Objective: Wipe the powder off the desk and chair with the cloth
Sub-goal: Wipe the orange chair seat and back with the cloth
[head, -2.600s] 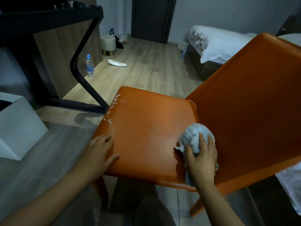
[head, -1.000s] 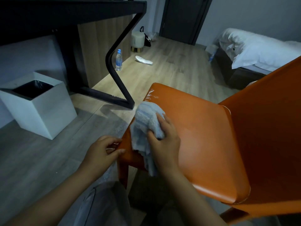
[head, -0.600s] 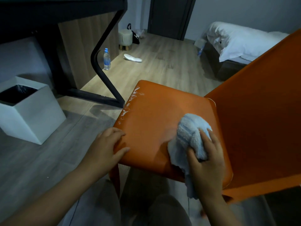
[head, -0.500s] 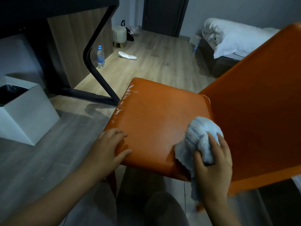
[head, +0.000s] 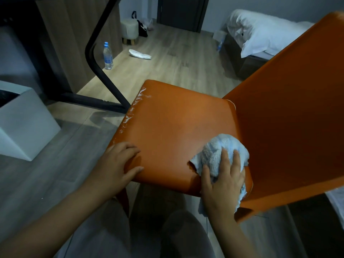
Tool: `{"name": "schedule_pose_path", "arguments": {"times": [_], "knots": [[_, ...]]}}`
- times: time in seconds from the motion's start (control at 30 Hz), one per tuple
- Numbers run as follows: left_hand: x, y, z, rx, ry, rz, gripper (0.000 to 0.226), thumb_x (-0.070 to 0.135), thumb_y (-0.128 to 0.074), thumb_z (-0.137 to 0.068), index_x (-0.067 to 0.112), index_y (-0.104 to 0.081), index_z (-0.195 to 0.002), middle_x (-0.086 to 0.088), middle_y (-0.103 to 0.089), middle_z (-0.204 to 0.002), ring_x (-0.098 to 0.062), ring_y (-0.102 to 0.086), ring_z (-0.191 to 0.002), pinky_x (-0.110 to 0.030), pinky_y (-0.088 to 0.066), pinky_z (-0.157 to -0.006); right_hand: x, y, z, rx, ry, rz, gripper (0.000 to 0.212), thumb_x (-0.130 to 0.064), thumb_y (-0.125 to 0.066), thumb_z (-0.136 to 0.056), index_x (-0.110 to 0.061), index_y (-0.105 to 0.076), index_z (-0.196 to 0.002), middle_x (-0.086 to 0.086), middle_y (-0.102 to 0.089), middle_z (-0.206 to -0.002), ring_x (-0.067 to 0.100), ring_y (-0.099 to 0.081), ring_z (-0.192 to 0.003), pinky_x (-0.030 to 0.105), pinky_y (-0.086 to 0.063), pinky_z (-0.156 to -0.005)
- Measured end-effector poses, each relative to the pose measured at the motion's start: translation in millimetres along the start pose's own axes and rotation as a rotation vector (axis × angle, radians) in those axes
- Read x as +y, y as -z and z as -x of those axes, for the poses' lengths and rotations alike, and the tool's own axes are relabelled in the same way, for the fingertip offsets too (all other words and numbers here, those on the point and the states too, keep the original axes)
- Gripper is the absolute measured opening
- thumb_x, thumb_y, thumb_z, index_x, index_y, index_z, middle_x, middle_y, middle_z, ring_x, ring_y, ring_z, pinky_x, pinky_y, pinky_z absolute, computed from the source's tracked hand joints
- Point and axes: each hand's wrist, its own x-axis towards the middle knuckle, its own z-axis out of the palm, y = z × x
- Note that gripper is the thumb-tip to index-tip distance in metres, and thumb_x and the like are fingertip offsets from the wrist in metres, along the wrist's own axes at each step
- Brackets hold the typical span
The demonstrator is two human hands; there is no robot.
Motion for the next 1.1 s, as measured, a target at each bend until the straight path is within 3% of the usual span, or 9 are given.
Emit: {"name": "schedule_pose_path", "arguments": {"times": [0.17,0.57,0.67,0.83,0.93,1.0,1.1], "knots": [[-8.1,7.1,6.3,0.059,-0.005,0.024,0.046,0.034,-0.066,-0.086,0.019,-0.058,-0.128,0.006,-0.051,-0.130,-0.008,-0.042,-0.118,-0.024,-0.034,-0.094,-26.8,-14.4,8.6,-0.038,0.079,-0.066,0.066,-0.034,-0.059,-0.091,-0.024,-0.032,-0.150,0.004,-0.014,-0.161,0.041,-0.015,-0.143,0.053,-0.020,-0.113],[-59.9,36.4,50.7,0.147,0.218,0.015,0.042,0.025,-0.072,-0.082,0.012,-0.064,-0.121,-0.006,-0.059,-0.122,-0.024,-0.054,-0.114,-0.032,-0.039,-0.095,-97.1,-49.8,40.0,-0.196,0.270,-0.177,0.068,-0.048,-0.046,-0.091,-0.032,-0.019,-0.152,-0.004,-0.005,-0.162,0.024,0.002,-0.146,0.045,-0.010,-0.114],[-67.5,41.8,58.8,0.160,0.234,0.012,0.041,0.026,-0.071,-0.083,0.013,-0.064,-0.122,-0.004,-0.058,-0.123,-0.022,-0.053,-0.115,-0.029,-0.037,-0.094,-119.3,-60.6,50.6,-0.252,0.307,-0.234,0.068,-0.051,-0.043,-0.091,-0.037,-0.013,-0.151,-0.011,0.004,-0.161,0.015,0.013,-0.143,0.042,-0.006,-0.114],[-77.6,53.7,69.4,0.217,0.240,0.012,0.038,0.025,-0.069,-0.084,0.012,-0.064,-0.120,-0.002,-0.059,-0.119,-0.016,-0.054,-0.110,-0.026,-0.036,-0.092,-151.7,-70.3,61.5,-0.340,0.332,-0.298,0.068,-0.045,-0.048,-0.094,-0.035,-0.014,-0.152,-0.011,0.008,-0.161,0.020,0.015,-0.146,0.045,-0.004,-0.118],[-81.8,60.6,75.4,0.241,0.255,0.013,0.039,0.028,-0.066,-0.086,0.014,-0.063,-0.121,0.000,-0.059,-0.120,-0.007,-0.049,-0.108,-0.024,-0.035,-0.092,-164.7,-66.5,60.4,-0.461,0.339,-0.395,0.066,-0.048,-0.048,-0.095,-0.039,-0.013,-0.151,-0.018,0.010,-0.160,0.011,0.020,-0.145,0.043,0.000,-0.120],[-81.3,64.1,76.9,0.252,0.261,0.017,0.039,0.030,-0.065,-0.086,0.014,-0.063,-0.122,0.000,-0.059,-0.122,-0.005,-0.047,-0.108,-0.021,-0.034,-0.092,-167.2,-57.6,51.2,-0.530,0.301,-0.492,0.065,-0.047,-0.051,-0.095,-0.037,-0.020,-0.151,-0.017,-0.001,-0.161,0.008,0.010,-0.147,0.045,-0.006,-0.121],[-71.2,68.3,73.9,0.268,0.247,0.058,0.046,0.040,-0.058,-0.085,0.017,-0.060,-0.125,0.004,-0.056,-0.124,0.001,-0.044,-0.109,-0.012,-0.031,-0.092,-159.4,-38.4,31.8,-0.551,0.284,-0.587,0.063,-0.040,-0.058,-0.093,-0.029,-0.032,-0.149,-0.012,-0.027,-0.156,0.004,-0.019,-0.144,0.043,-0.024,-0.118]]}}
